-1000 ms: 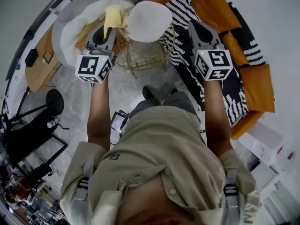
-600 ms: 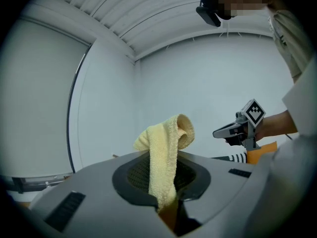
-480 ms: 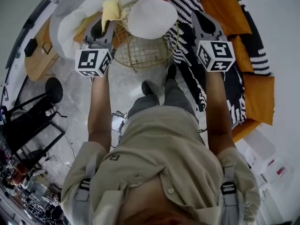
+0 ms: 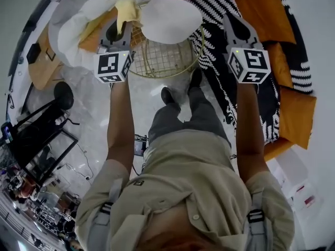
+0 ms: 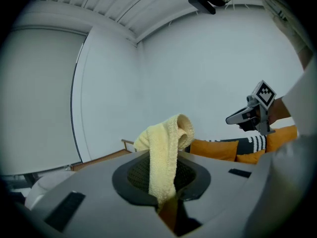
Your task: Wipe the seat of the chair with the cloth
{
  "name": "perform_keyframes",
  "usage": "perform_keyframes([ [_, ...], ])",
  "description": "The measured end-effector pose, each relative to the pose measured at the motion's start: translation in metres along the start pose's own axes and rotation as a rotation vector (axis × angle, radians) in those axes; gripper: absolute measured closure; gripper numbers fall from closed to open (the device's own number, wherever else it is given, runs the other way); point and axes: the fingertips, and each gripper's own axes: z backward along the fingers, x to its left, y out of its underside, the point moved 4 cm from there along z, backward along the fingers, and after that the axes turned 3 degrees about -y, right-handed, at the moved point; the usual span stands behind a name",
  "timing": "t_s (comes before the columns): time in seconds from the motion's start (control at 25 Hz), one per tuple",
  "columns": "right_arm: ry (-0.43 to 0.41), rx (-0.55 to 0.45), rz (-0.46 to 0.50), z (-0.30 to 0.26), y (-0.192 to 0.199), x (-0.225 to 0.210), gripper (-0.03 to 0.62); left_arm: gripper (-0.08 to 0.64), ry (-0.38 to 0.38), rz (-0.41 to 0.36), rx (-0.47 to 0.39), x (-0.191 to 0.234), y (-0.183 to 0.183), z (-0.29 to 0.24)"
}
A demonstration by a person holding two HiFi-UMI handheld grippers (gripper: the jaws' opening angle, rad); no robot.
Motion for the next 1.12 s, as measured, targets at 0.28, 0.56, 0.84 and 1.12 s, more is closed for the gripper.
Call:
perform_keyframes([
  [0.28, 0.011, 0.077, -0.028, -0.037, 0.06, -0.034, 0.565, 0.503, -0.038, 0.022, 0.101, -0.003, 0.094, -0.073],
  [0.56, 0.009, 0.134, -0.05, -0.066, 0.1, -0.046, 0.565, 0.503, -0.053, 0.047, 0.175, -0.005, 0.163, -0.114],
  [0.84, 0.02, 0.181, -0.064, -0.069, 0.132, -0.062, 0.565, 0.503, -0.043, 0.061, 0.221, -0.016, 0.198, -0.146],
  [1.12, 0.053, 0.209, -0.088, -0.056, 0.152, -0.076, 0.565, 0.505, 0.102, 0.094, 0.239, -0.097, 0.214, -0.181],
])
